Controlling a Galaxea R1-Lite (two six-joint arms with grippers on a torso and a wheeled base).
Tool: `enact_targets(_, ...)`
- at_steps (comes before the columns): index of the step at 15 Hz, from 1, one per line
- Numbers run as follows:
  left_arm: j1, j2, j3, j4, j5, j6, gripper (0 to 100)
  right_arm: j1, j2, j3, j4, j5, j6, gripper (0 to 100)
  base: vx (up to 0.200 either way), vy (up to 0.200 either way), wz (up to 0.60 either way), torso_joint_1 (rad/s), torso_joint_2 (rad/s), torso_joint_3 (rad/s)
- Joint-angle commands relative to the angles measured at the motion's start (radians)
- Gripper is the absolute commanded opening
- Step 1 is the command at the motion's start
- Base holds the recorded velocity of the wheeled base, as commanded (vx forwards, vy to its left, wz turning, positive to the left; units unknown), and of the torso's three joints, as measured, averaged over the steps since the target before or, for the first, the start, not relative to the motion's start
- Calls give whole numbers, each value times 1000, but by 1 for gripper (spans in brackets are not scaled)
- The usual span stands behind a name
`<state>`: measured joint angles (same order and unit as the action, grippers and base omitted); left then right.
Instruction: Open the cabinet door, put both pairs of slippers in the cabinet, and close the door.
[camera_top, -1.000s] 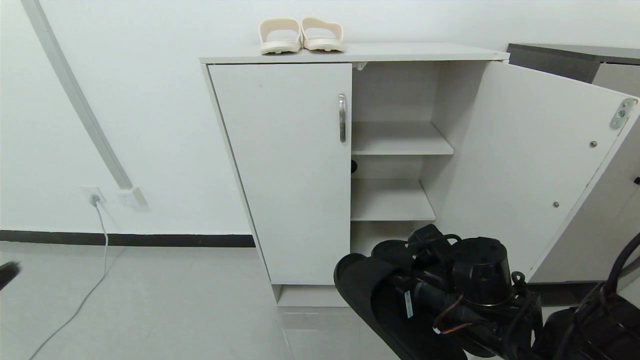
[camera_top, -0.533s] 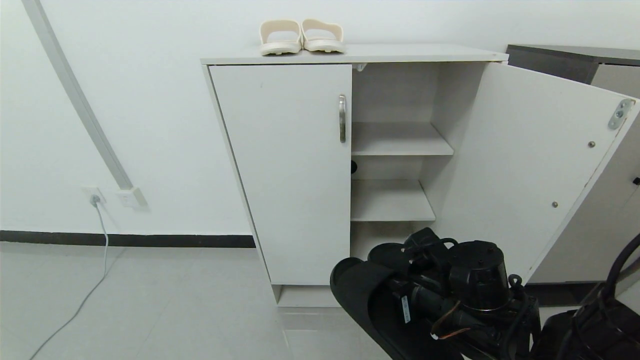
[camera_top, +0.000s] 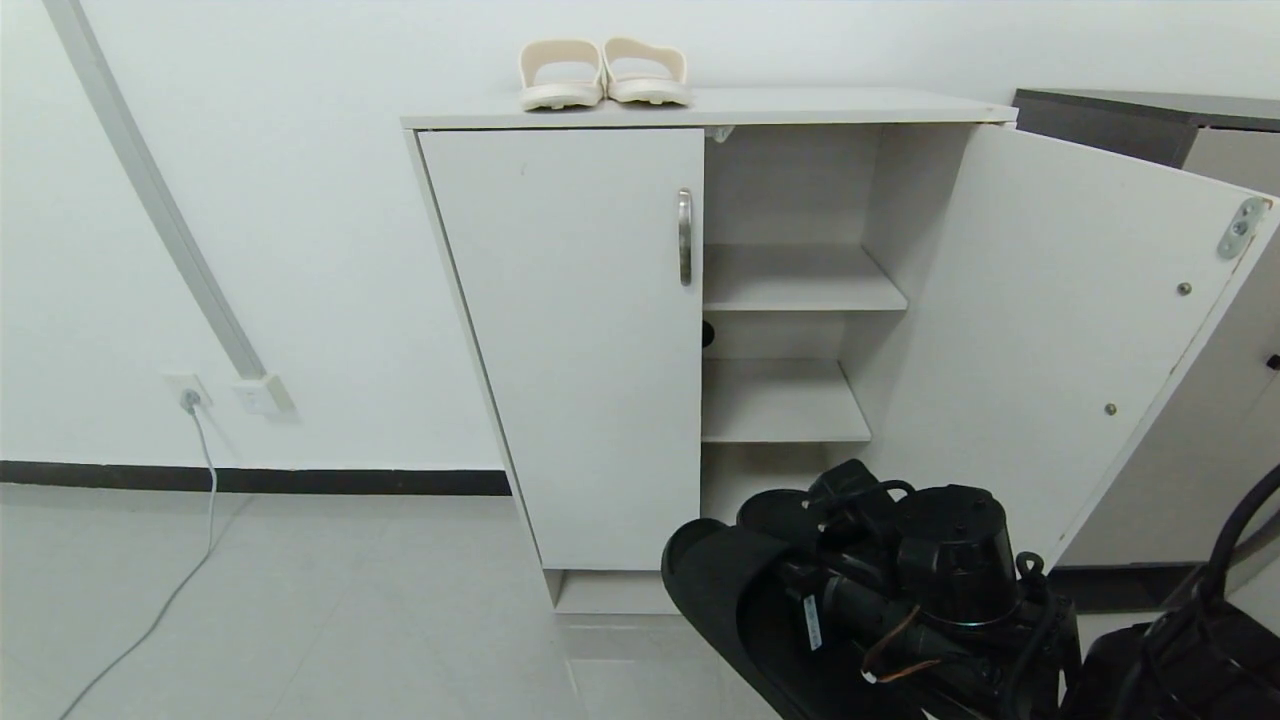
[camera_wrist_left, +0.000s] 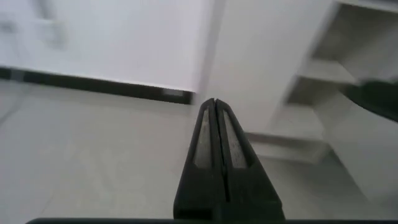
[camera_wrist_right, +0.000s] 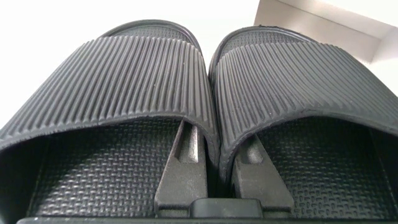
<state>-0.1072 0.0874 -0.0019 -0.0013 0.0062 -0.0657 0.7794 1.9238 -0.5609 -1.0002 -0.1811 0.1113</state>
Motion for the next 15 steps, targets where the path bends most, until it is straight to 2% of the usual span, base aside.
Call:
enact_targets(1, 0, 3, 0, 1, -6, -9, 0, 0, -3, 1, 0, -9, -1, 0, 0, 0, 0, 0, 0, 0)
enact_targets(2, 0, 2, 0, 0, 18, -23, 0, 1, -3, -1, 0, -12, -1, 0, 0, 0, 0, 0, 0, 0)
enact_targets(3, 0, 2, 0, -2, 147, -31, 0, 6, -3, -1, 0, -14, -1, 0, 0, 0, 0, 0, 0, 0)
enact_targets(4, 4, 0, 0, -3, 161, -43, 0, 8, -5, -1, 0, -18, -2, 0, 0, 0, 0, 0, 0, 0)
enact_targets(5, 34, -5, 0, -2, 158, -40, 0, 8, -6, -2, 0, -18, -2, 0, 0, 0, 0, 0, 0, 0)
enact_targets(6, 123, -37, -1, 1, 123, 14, 0, 9, -6, -1, -6, -18, -4, 0, 0, 0, 0, 0, 0, 0)
enact_targets(7, 139, -34, 0, 4, 100, 30, 0, 9, -5, -4, -8, -18, -2, 0, 0, 0, 0, 0, 0, 0)
enact_targets(9, 130, -44, -1, 4, 101, 26, 0, 12, 0, -1, -8, -18, -4, 0, 0, 0, 0, 0, 0, 0)
enact_targets(10, 106, -87, 0, 3, 86, 23, 0, 12, -2, -2, -9, -21, -2, 0, 0, 0, 0, 0, 0, 0)
enact_targets(12, 107, -86, 0, 0, 43, -49, 0, 17, 3, -19, -9, -43, -1, 0, 0, 0, 0, 0, 0, 0)
enact_targets(13, 107, -86, 0, 0, 44, -34, 0, 24, 23, -53, -9, -89, -1, 0, 0, 0, 0, 0, 0, 0)
enact_targets(15, 107, -86, 0, -2, 43, -34, 0, 40, 66, -146, -5, -184, -2, 0, 0, 0, 0, 0, 0, 0)
